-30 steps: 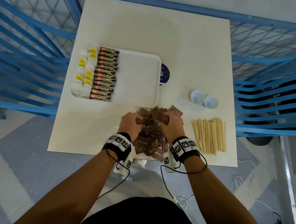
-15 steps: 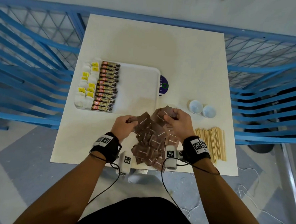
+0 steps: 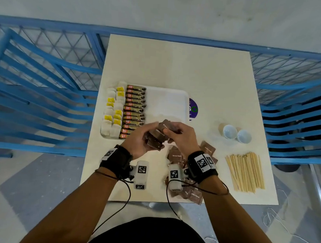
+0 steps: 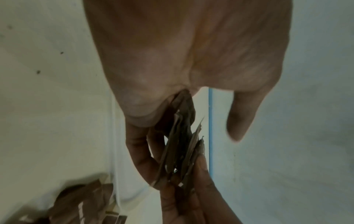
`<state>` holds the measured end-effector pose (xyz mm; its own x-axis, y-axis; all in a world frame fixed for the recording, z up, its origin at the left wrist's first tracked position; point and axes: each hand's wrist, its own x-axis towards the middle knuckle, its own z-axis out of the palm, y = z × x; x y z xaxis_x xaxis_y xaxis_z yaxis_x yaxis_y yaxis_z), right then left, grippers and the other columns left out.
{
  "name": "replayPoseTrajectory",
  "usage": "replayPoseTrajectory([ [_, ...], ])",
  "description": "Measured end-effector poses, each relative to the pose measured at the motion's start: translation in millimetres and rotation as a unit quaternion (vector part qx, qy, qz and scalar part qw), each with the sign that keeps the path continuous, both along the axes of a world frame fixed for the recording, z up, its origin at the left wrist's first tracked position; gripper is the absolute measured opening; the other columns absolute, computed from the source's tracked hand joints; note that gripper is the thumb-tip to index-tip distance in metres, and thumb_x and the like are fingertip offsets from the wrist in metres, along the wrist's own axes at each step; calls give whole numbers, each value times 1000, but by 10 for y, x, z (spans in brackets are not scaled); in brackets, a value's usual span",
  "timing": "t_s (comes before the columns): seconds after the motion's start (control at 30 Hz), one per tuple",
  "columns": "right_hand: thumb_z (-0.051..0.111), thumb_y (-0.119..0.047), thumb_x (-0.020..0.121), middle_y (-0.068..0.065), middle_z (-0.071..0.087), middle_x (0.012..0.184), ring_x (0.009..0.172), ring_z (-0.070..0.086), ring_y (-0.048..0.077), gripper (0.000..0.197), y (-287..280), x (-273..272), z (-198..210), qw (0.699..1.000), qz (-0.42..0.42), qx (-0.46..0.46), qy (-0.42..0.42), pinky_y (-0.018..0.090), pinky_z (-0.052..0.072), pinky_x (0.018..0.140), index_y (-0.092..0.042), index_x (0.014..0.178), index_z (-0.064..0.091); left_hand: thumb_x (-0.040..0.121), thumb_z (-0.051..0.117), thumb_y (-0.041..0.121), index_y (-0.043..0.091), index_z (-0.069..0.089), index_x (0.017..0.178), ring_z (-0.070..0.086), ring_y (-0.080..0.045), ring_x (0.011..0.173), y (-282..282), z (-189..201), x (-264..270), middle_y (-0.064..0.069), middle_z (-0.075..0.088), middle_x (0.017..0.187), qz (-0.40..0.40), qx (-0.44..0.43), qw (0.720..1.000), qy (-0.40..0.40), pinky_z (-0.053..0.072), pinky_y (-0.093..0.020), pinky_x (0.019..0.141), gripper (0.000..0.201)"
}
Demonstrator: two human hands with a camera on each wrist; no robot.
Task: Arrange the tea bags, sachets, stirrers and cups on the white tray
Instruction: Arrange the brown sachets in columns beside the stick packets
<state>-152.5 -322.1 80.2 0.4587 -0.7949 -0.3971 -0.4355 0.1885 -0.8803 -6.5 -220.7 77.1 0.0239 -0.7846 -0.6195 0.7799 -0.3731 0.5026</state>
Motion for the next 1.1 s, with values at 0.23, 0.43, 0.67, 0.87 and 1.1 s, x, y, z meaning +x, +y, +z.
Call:
replayPoseTrajectory([
  [0.23, 74, -32, 90, 6, 72, 99, 75, 70, 20, 36, 90, 367, 49, 999, -20, -15, 36, 31, 59, 60, -13, 120, 65, 99, 59, 5, 13, 65, 128, 67, -44, 103, 52, -24, 396, -22, 68, 118, 19, -7, 997, -80, 56, -37, 57, 30],
  [0.43, 82, -27, 84, 9, 73, 75, 57, 66, 21, 28, 245, 483, 85, 1000, -27, 5, 14, 38, 60, 59, -7, 95, 65, 97, 63, 4, 7, 63, 115, 69, -42, 97, 65, -18, 499, -22, 67, 111, 21, -7, 997, -70, 59, -45, 67, 18],
  [0.67, 75, -13, 88, 15, 70, 77, 58, 62, 17, 14, 127, 448, 90, 997, 68, -13, 21, 32, 56, 57, -6, 100, 74, 100, 61, 11, -1, 63, 123, 68, -37, 99, 111, -23, 446, -23, 68, 109, 8, 0, 997, -83, 59, -37, 64, 26],
  [0.87, 73, -10, 90, 11, 72, 74, 59, 66, 20, 11, -161, 377, 164, 995, 86, -26, 30, 33, 59, 59, -5, 100, 72, 98, 63, 4, 6, 64, 107, 67, -36, 79, 2, -2, 344, -22, 70, 89, 38, 14, 978, -207, 50, -31, 54, 9],
  [1.1, 73, -12, 90, 10, 74, 76, 61, 69, 33, 10, -444, 412, 128, 992, 124, -30, 26, 37, 61, 59, -7, 96, 79, 96, 70, 20, 9, 69, 108, 69, -25, 58, -157, 99, 227, -17, 75, 79, 57, 30, 946, -319, 50, -27, 47, 17],
])
